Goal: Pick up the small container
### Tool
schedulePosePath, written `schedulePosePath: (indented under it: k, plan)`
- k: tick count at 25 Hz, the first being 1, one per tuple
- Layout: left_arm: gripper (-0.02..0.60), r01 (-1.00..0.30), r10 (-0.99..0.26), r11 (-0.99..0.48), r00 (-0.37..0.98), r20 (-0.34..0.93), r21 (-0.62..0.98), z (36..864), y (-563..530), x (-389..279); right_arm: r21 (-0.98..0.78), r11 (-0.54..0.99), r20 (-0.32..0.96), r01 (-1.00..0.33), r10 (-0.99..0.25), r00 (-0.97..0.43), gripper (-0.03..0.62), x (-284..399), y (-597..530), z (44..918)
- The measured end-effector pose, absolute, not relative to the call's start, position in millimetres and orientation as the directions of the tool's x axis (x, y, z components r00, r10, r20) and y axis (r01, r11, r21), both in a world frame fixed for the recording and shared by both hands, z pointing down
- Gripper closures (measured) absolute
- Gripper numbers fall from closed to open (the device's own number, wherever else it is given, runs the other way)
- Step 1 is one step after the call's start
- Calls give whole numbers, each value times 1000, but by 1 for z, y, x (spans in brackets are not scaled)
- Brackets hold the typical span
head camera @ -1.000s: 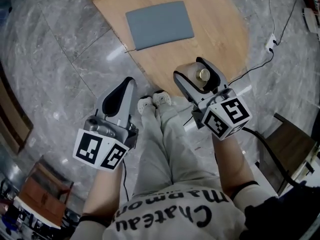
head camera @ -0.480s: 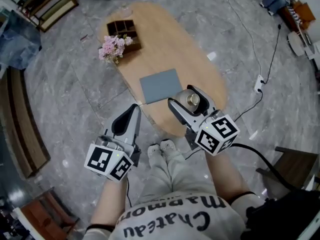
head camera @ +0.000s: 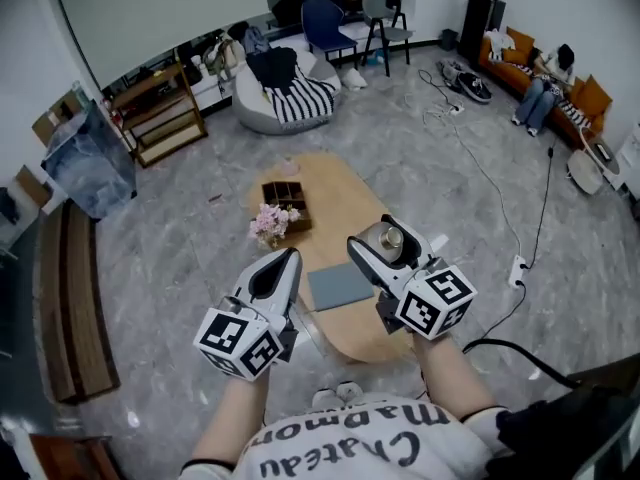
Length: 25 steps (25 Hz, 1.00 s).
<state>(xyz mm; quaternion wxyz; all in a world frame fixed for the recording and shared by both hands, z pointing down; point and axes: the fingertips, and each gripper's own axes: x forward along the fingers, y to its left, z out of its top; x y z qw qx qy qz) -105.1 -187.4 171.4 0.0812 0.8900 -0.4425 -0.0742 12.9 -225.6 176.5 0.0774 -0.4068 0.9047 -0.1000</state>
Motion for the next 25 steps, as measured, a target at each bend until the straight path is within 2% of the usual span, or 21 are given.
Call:
schedulePosePath:
  k: [7, 14, 21, 25]
  plan:
    - [568, -755, -776, -630, 608, -169, 179, 113, -169, -92, -159, 704, -179, -692, -710, -681, 266, 24, -194, 98]
    - [568, -743, -752, -650, 601, -270, 159, 73, -154, -81, -133, 713, -277, -688, -693, -665, 266, 47, -174, 58]
    - [568, -747, -744, -655, 612, -266, 114, 79, -145, -57, -148, 703, -299, -696, -703, -646, 265, 67, -172, 61]
    - [568, -738, -743, -659, 613, -268, 141, 87, -144, -52, -161, 702, -297, -694, -705, -644, 266, 71, -170, 68]
